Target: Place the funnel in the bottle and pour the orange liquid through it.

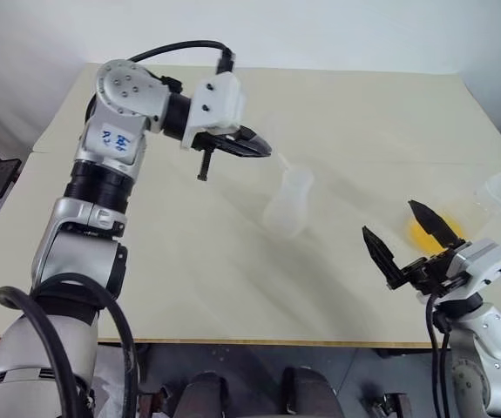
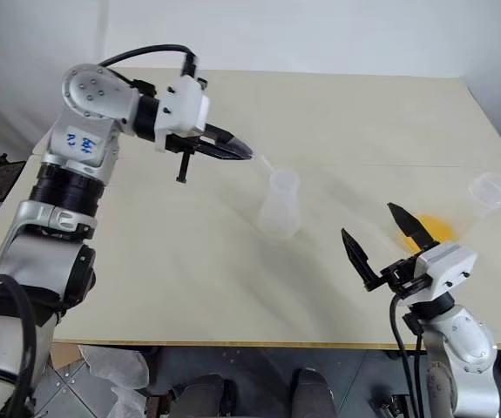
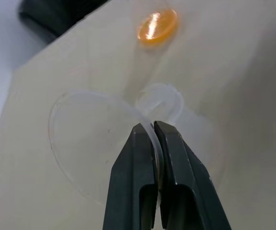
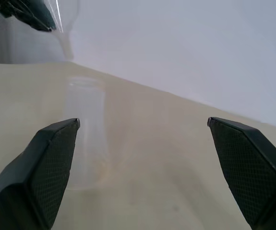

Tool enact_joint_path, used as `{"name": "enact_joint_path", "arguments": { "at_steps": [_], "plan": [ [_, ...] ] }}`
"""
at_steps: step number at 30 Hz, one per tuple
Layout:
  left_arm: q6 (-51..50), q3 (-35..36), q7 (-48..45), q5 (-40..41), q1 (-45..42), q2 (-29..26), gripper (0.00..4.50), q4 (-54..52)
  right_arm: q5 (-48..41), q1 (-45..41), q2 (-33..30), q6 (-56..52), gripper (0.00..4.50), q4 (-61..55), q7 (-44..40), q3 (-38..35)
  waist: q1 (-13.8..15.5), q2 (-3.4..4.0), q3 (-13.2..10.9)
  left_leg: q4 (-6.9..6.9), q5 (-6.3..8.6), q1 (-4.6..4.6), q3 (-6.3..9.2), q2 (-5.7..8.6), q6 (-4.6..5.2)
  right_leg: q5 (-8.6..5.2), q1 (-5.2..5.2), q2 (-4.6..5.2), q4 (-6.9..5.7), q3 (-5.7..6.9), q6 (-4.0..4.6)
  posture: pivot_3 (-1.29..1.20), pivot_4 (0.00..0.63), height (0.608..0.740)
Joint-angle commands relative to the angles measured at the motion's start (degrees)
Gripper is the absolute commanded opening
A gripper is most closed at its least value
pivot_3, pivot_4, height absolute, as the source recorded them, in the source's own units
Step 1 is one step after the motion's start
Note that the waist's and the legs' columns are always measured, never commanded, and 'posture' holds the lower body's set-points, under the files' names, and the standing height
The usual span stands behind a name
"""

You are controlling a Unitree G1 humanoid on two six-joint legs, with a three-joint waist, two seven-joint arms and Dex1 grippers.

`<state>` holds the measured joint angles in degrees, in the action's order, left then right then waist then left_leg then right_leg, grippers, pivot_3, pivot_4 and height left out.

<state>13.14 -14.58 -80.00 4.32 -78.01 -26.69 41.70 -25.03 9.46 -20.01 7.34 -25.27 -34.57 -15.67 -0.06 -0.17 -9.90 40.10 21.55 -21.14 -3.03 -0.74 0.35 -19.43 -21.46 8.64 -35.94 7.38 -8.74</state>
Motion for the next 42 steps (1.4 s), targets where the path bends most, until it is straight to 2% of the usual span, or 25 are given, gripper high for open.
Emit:
{"name": "enact_joint_path", "arguments": {
  "at_steps": [1, 8, 15, 18, 26, 30, 35, 42],
  "plan": [
    [3.48, 0.59, 0.64, -1.24, -3.48, 2.22, 0.03, 4.62, 1.43, 0.95, 1.28, 1.92, 4.5, -3.43, 1.77, 1.27, 0.01, 0.0, 0.0, 0.0, 0.0, 0.0, 0.0, 0.0, 0.0, 0.0, 0.0, 0.0, 0.0, -0.01, 0.0, 0.0, 0.15, 0.74],
    [10.76, -1.71, 1.5, -7.21, -5.94, 4.51, 0.03, 13.05, 2.9, 2.55, 2.32, 2.3, 4.5, -4.58, 3.51, 2.71, 0.02, -0.01, -0.01, 0.01, 0.0, -0.02, 0.01, -0.01, 0.0, 0.0, -0.01, 0.0, 0.0, 0.01, 0.0, 0.0, 0.15, 0.74],
    [13.1, -1.16, 0.75, -8.09, -9.19, 7.6, 0.03, 17.52, 4.02, 3.07, 2.61, 2.73, 4.5, -4.77, 4.99, 4.2, 0.24, -0.03, -0.02, 0.02, 0.01, -0.06, 0.04, 0.02, 0.02, 0.0, -0.01, 0.02, 0.01, 0.02, 0.0, 0.0, 0.15, 0.74],
    [12.31, -0.49, -0.25, -7.39, -9.77, 8.69, 0.69, 17.97, 4.27, 2.97, 2.63, 2.72, 4.5, -4.68, 5.22, 4.48, 0.16, -0.03, -0.02, 0.01, 0.01, -0.05, 0.04, 0.01, 0.02, 0.0, -0.01, 0.02, 0.01, 0.02, 0.0, 0.0, 0.15, 0.74],
    [9.71, 2.4, -1.59, -5.84, -9.93, 10.32, 3.24, 18.18, 5.05, 2.47, 2.6, 3.1, 4.5, -4.11, 5.79, 4.76, 0.07, -0.03, -0.02, 0.02, 0.01, -0.04, 0.03, 0.0, 0.02, 0.0, -0.01, 0.01, 0.0, 0.02, 0.0, 0.0, 0.15, 0.74],
    [5.81, 5.01, -2.74, -3.42, -8.66, 10.27, 4.36, 17.61, 5.31, 2.52, 2.7, 3.46, 4.5, -4.08, 6.07, 4.64, 0.03, -0.03, -0.02, 0.02, 0.01, -0.04, 0.03, 0.0, 0.02, 0.0, -0.01, 0.01, 0.0, 0.02, 0.0, 0.0, 0.15, 0.74],
    [-6.2, 15.65, -4.97, 7.62, -0.86, 6.5, 4.43, 15.52, 2.97, 5.41, 2.64, 4.02, 4.5, -5.75, 8.19, -1.42, -0.26, 0.03, 0.02, 0.02, 0.01, 0.0, 0.04, -0.03, 0.02, 0.0, -0.01, 0.02, -0.04, -0.01, 0.0, 0.0, 0.15, 0.74],
    [-9.64, 19.79, -0.61, 9.72, 12.74, 0.78, 4.43, 8.43, -2.11, 15.87, 3.88, 5.88, 4.5, -8.0, 8.63, -11.03, 0.09, 0.03, 0.01, 0.07, 0.0, 0.0, 0.12, -0.03, 0.01, 0.0, -0.02, 0.01, -0.13, -0.01, 0.0, 0.0, 0.15, 0.74]
  ]
}}
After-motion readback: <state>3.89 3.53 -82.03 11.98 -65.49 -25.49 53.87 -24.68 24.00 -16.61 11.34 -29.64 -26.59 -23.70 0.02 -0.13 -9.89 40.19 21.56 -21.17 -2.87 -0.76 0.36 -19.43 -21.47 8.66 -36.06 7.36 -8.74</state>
